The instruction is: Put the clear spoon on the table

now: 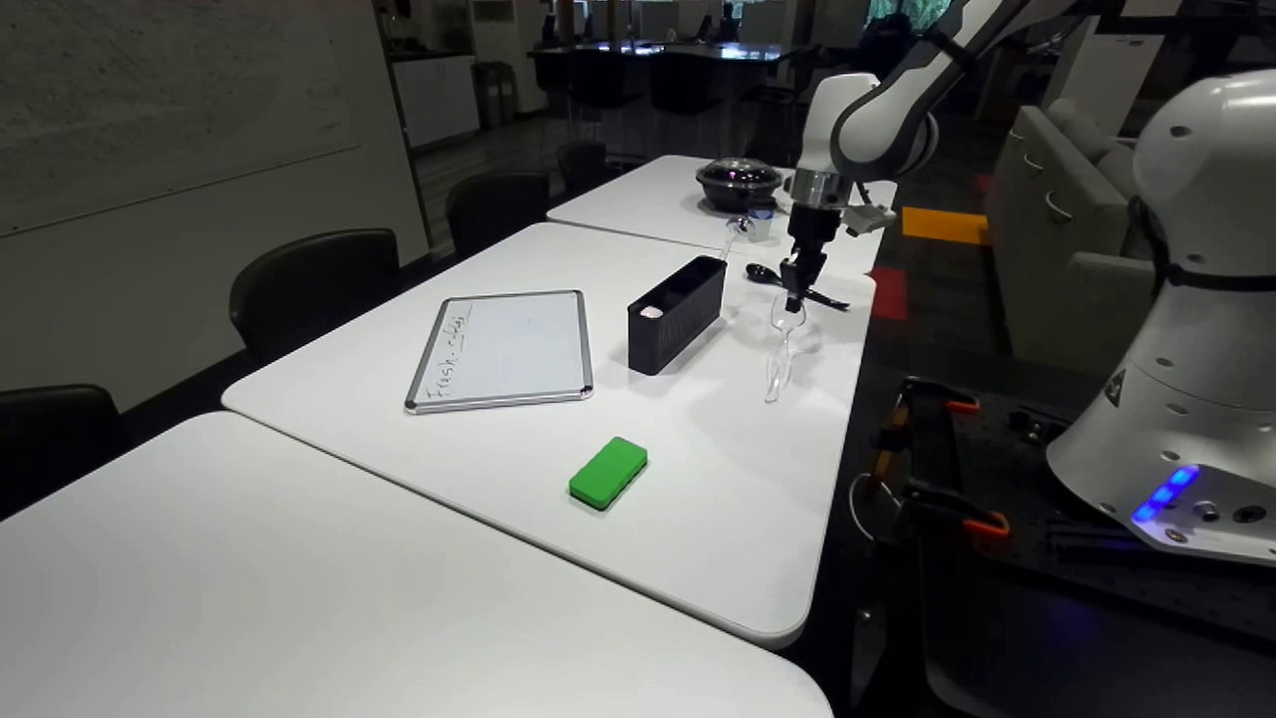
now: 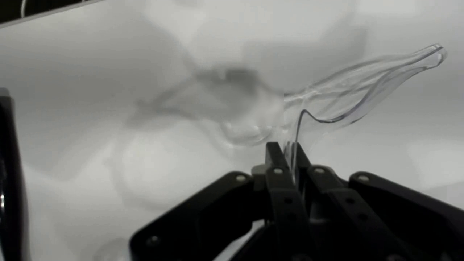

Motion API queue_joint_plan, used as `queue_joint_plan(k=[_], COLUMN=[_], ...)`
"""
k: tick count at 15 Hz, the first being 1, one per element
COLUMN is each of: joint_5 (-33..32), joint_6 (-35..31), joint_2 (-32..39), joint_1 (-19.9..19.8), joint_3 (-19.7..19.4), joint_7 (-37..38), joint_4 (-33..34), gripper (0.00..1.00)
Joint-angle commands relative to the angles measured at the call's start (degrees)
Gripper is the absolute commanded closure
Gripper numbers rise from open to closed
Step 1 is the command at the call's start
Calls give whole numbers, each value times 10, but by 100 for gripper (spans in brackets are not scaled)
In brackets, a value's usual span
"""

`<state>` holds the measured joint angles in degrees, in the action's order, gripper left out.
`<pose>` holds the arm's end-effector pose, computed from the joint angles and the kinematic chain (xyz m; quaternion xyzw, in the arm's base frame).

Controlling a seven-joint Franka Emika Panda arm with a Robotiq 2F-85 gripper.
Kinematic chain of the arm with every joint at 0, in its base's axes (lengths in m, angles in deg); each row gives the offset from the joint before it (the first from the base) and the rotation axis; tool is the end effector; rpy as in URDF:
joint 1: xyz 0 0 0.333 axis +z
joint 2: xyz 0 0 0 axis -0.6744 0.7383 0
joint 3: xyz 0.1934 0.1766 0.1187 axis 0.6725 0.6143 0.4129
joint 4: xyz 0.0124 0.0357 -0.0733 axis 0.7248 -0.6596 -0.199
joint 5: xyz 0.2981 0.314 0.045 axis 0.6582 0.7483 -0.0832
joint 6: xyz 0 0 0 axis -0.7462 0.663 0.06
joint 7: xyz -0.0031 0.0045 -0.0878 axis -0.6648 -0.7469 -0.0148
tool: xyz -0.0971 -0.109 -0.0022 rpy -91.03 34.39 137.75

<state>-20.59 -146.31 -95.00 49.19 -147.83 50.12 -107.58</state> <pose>0.4013 -0.2840 0.0624 -0.9844 0.1606 -0.0103 0.0711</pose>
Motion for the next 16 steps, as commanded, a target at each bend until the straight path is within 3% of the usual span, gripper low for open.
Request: queue_joint_plan(k=[1, 2, 3, 4, 7, 13, 16], joint_5=[-56, -63, -68, -72, -67, -9, 52], joint_6=[31, 29, 27, 21, 8, 3, 3], joint_2=[-84, -96, -105, -106, -82, 22, 103], joint_1=[54, 61, 64, 63, 32, -104, -175], joint_3=[-46, -52, -53, -51, -19, 136, 236], joint_7=[50, 58, 60, 64, 60, 59, 106], joint_4=[79, 90, 96, 95, 61, -51, -79], gripper=[98, 98, 67, 66, 44, 1, 0])
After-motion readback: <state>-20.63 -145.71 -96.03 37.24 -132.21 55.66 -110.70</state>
